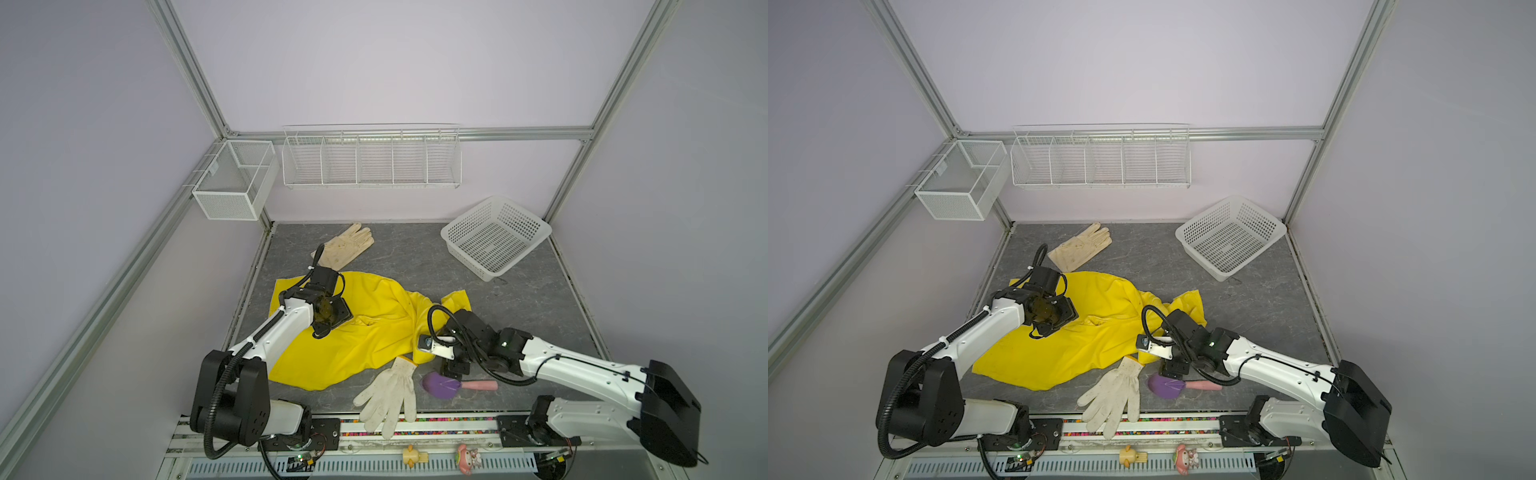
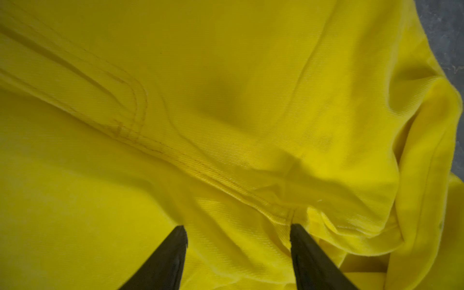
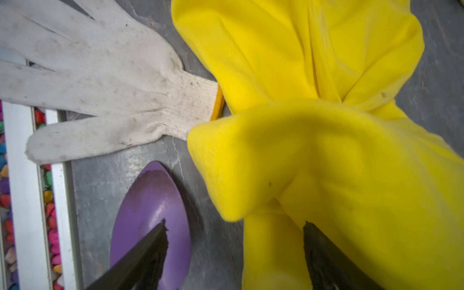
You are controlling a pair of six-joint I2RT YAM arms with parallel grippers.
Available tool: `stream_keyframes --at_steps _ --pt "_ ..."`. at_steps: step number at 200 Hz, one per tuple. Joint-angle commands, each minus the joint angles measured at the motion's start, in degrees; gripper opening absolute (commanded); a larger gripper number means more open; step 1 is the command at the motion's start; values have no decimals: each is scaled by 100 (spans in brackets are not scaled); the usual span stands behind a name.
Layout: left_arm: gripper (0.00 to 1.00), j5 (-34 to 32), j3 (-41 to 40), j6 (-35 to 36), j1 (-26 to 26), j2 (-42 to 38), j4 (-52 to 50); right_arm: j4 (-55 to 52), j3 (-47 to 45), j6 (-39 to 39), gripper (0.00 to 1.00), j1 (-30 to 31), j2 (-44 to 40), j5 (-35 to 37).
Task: Fold and stack the trousers
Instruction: Flatten out the trousers at the center of the table.
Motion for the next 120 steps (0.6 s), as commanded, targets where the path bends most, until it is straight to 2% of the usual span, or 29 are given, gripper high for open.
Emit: stream_keyframes --at_steps 1,22,31,52,81,91,120 --pt "66 -12 -145 -151 1 -83 24 867 -167 -148 85 175 326 476" --pt "66 -1 -269 -177 -3 -57 133 1333 -268 -232 84 404 657 715" --pt "66 0 -277 -183 0 -33 171 1374 -253 -211 80 444 802 918" --pt "66 -17 -286 -186 1 21 211 1357 -191 74 44 367 887 1487" --pt "66 -133 -315 -153 1 91 232 831 -117 750 15 -298 -144 924" --pt "66 -223 -322 -127 -7 133 229 556 -87 838 11 -605 -574 738" --pt "66 -372 -376 -94 -1 331 328 -363 296 737 9 -1440 -1332 296"
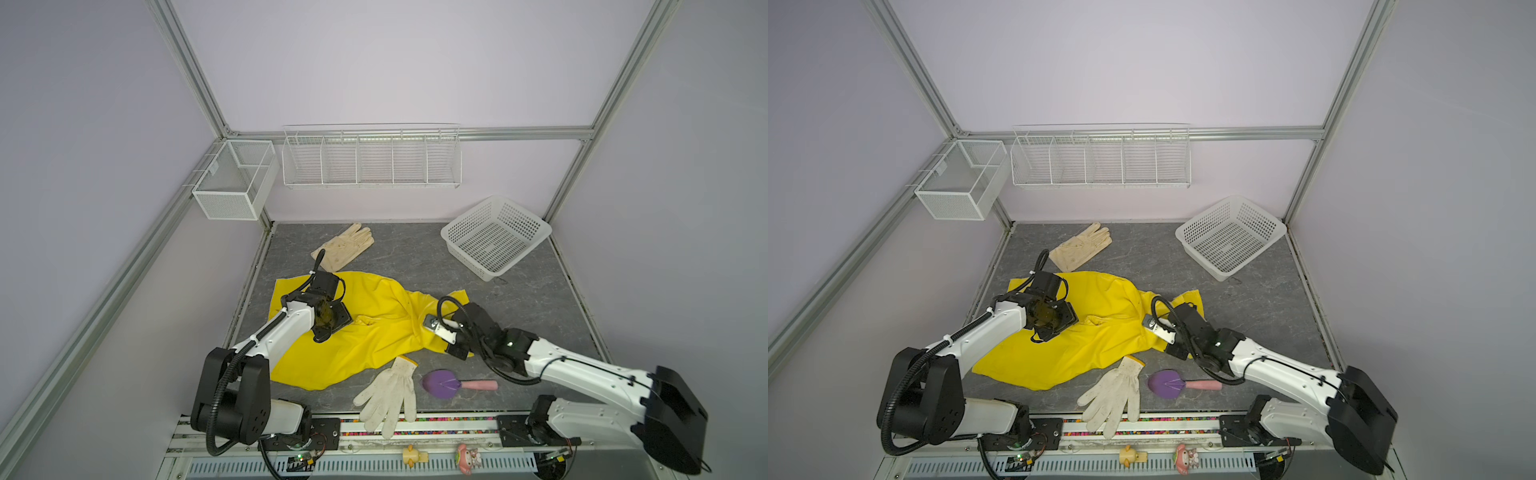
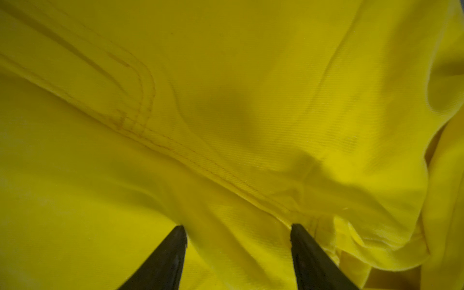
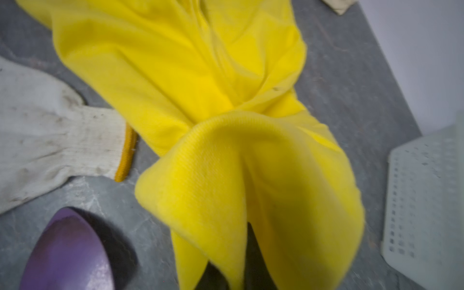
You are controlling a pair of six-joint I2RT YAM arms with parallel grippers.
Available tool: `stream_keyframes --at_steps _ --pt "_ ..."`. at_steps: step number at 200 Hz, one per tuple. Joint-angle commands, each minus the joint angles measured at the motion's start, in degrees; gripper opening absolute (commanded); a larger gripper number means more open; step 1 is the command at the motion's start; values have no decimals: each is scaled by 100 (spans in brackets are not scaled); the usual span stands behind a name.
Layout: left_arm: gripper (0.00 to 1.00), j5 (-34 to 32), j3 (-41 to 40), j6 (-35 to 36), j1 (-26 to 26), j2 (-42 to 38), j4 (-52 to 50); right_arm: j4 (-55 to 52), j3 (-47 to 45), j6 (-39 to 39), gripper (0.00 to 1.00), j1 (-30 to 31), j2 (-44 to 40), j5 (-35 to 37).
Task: Fold and stack the trousers
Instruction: Flatten out the trousers at the center of the table.
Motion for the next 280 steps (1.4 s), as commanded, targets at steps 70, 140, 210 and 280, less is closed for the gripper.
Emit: stream_keyframes --at_steps 70,140,210,280 --pt "64 -1137 -176 510 21 738 -40 -2328 2270 576 7 -3271 139 -2701" --pt "59 -1923 65 648 188 762 -476 -4751 3155 278 8 -3834 1253 -2167" --pt "58 -1884 178 924 818 790 -424 -2358 3129 534 16 -3676 2377 -1317" --pt "62 -1540 791 1158 815 601 -877 -2330 3588 670 59 -2999 3174 -446"
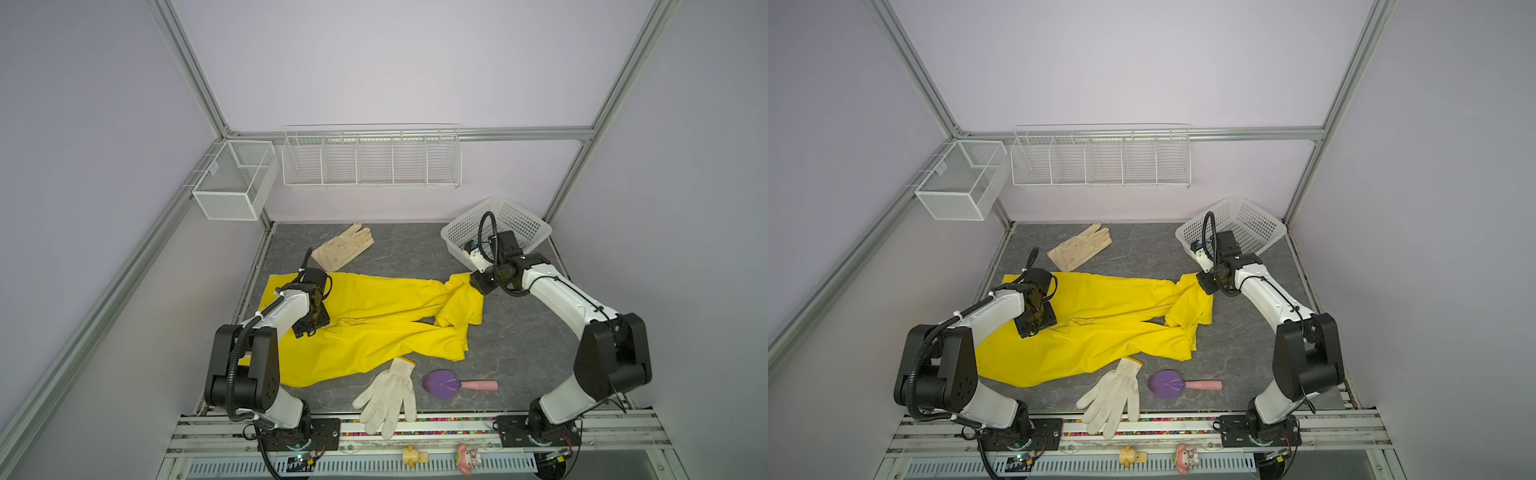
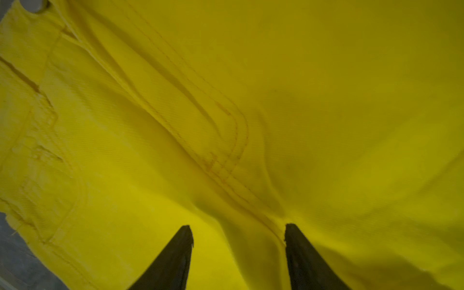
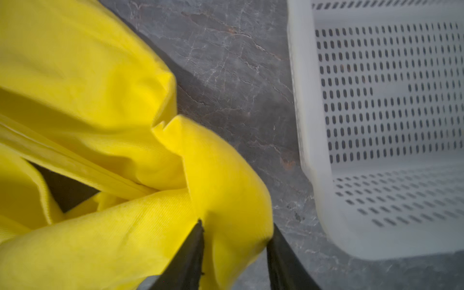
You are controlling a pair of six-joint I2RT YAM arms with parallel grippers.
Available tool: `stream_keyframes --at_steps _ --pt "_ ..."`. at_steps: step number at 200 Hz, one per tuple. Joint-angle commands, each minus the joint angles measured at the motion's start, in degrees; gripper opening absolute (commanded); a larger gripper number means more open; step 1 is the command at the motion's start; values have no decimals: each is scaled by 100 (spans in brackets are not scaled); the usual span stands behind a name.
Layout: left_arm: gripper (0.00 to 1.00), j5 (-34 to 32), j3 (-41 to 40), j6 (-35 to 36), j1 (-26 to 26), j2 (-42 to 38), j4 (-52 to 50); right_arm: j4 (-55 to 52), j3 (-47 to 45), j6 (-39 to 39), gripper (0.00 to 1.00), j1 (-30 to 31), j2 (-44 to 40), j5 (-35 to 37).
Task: Fold and stack the trousers
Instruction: Flatten out the trousers at the center of the table.
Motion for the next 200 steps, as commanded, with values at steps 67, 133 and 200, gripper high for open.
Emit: stream_keyframes --at_steps 67,133,200 --pt "68 1389 409 -465 -541 -904 -498 -641 -1685 3721 79 21 -2453 -221" --pt "69 1773 412 -907 -946 -586 173 1333 -2775 4725 76 983 -2126 -1019" --pt "68 1946 571 -1043 -1093 -58 713 1046 -2332 3528 53 1443 -1108 258"
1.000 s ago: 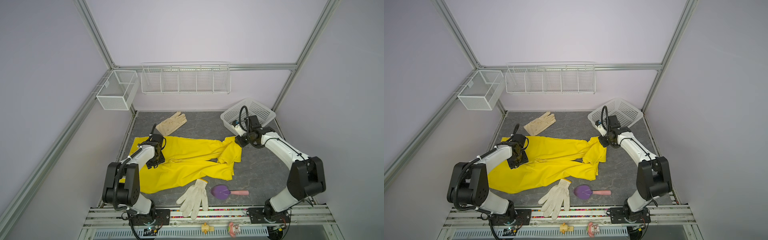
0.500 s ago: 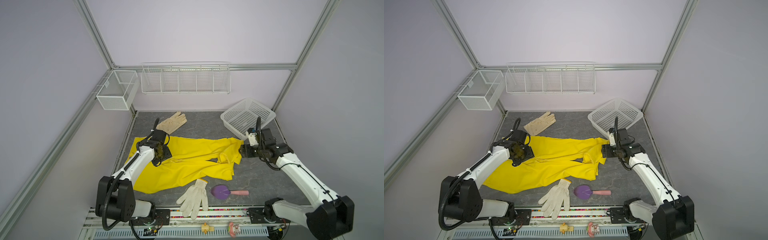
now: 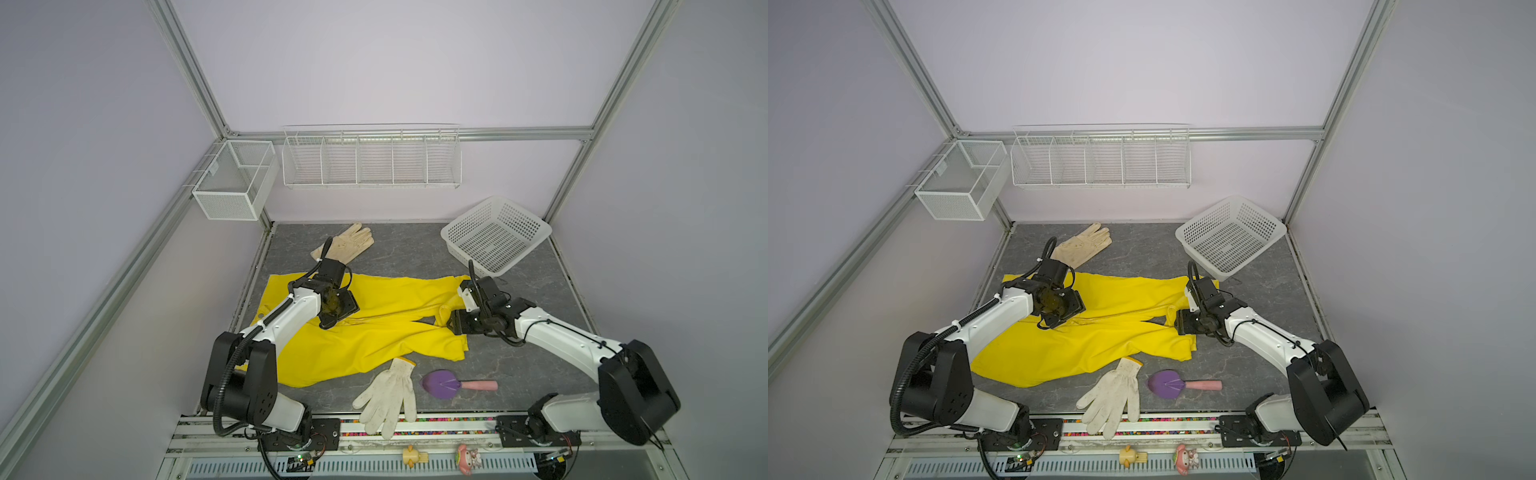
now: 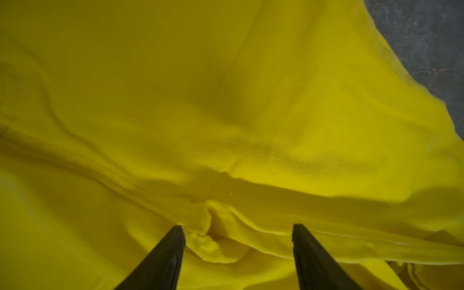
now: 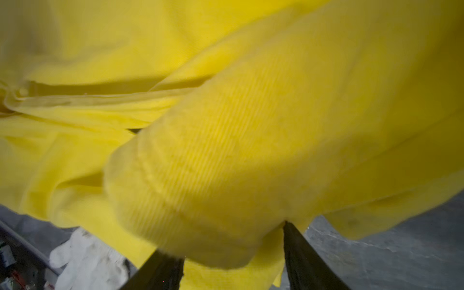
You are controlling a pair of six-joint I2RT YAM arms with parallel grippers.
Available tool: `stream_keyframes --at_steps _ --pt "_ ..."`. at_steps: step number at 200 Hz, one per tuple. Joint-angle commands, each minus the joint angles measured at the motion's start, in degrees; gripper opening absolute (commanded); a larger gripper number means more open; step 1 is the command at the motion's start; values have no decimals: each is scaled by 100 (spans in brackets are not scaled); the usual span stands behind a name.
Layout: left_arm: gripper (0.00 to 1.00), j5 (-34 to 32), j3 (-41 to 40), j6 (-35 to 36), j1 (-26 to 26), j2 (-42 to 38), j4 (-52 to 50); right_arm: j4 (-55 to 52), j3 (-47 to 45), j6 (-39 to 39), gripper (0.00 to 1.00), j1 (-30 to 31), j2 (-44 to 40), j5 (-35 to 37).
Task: Fold and stack the trousers
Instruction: Flatten out the trousers at the center of the table.
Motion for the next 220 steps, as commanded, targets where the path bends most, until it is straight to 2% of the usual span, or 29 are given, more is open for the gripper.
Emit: stream_keyframes --at_steps 1,36,68,102,135,162,194,220 --pt "68 70 244 -132 -85 157 229 -40 241 -498 53 55 186 599" --pt "68 31 268 -87 -99 320 295 -85 310 -873 29 22 163 1031" --pt "68 -67 272 -61 -151 580 382 -562 620 -1312 14 -147 -61 1439" --pt "65 -628 214 97 -170 897 296 -1500 1096 -2412 13 -875 -565 2074" --pt "63 -1101 111 172 -172 1162 204 -1530 1260 -3564 13 -1751 -876 2702" --pt "61 -1636 97 216 -129 1213 1 -1378 1359 -3798 14 -2620 -1184 2892" --pt "55 -1940 96 377 73 1250 -90 -1114 1485 -3944 14 -3613 -1355 2586" --pt "53 -2105 123 555 266 1291 -119 -859 1458 -4016 15 -3923 -1215 2362"
